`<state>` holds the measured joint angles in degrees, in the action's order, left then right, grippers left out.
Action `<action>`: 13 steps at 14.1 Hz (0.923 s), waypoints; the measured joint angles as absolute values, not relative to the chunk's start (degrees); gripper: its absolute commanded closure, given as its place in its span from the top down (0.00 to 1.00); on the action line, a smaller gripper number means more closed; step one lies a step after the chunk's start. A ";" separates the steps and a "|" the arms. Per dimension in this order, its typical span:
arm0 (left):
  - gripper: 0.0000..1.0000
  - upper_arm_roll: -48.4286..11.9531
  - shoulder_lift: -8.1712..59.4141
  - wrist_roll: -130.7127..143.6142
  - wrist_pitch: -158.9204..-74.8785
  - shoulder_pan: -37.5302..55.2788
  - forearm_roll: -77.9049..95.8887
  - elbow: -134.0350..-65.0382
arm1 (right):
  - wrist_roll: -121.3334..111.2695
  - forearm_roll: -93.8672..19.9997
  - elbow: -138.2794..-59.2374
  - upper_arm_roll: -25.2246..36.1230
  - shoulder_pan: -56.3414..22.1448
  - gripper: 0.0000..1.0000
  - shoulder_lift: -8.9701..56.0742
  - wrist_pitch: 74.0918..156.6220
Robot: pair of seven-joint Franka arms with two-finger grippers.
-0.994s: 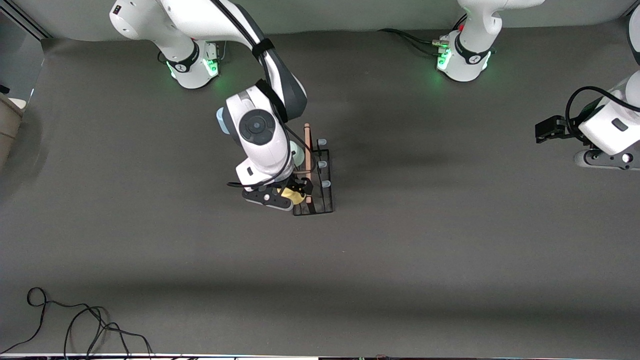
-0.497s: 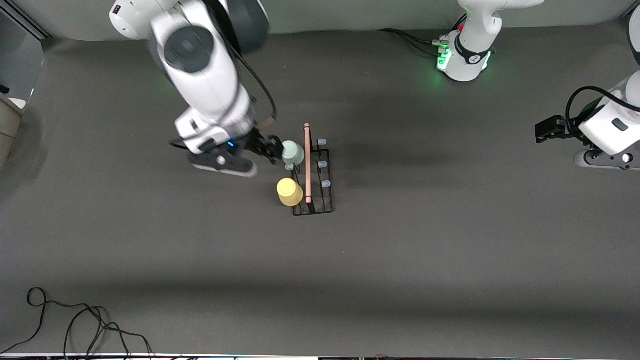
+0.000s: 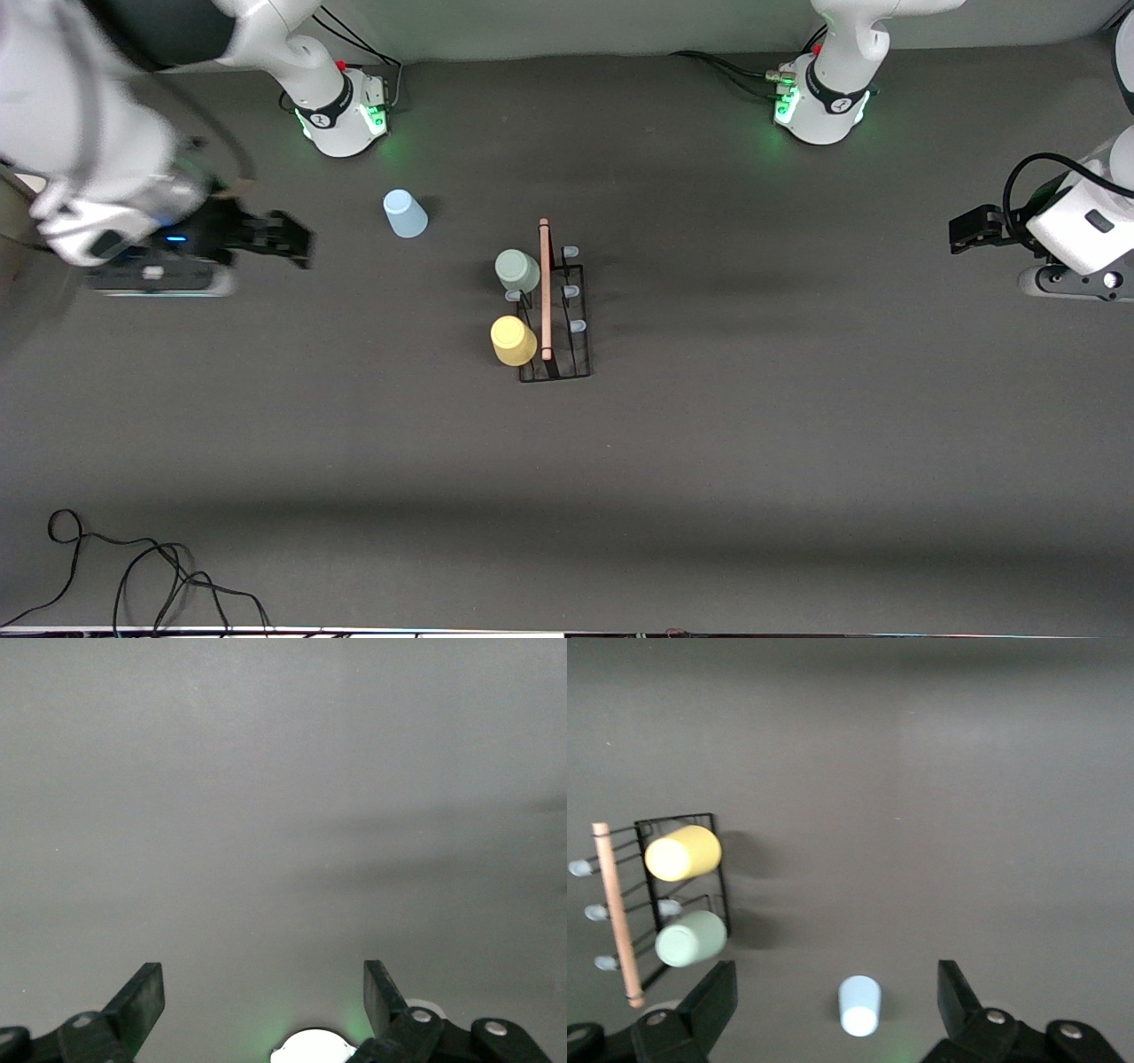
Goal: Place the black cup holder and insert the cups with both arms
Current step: 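Open the right gripper and withdraw it from the rack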
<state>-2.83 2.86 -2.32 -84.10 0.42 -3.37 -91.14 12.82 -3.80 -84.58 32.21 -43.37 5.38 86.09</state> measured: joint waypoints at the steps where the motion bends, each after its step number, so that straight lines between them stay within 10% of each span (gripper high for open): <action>1: 1.00 -2.83 2.86 -2.32 -84.10 0.42 -3.37 -91.14 | 9.96 -3.36 -86.20 29.16 -38.31 1.00 3.43 85.96; 8: 1.00 -2.83 2.86 -2.34 -84.10 0.42 -3.37 -91.14 | -0.91 -1.80 -89.16 5.54 -3.54 1.00 0.08 85.66; 13: 1.00 -2.83 2.86 -2.34 -84.10 0.42 -3.37 -91.14 | -1.01 -0.32 -89.21 4.02 -1.30 1.00 0.56 87.78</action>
